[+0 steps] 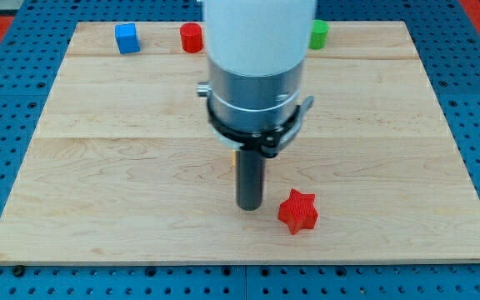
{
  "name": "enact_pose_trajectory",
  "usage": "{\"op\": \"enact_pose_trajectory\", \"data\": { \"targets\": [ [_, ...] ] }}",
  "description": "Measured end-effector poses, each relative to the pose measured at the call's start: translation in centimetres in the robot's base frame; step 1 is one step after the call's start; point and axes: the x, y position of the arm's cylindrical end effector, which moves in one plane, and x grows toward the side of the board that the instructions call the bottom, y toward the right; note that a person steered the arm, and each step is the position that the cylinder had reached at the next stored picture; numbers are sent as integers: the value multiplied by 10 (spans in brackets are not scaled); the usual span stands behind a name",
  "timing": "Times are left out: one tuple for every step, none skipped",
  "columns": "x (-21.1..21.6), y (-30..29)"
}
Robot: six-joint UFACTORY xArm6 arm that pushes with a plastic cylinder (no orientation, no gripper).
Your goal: Move the yellow heart to the top left of the red star
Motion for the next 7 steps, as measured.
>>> {"op": "enact_pose_trajectory", "data": {
  "targets": [
    [23, 21],
    [9, 70],
    [2, 117],
    [1, 110],
    [-16, 52],
    [-42, -12],
    [-75, -17]
  ]
}}
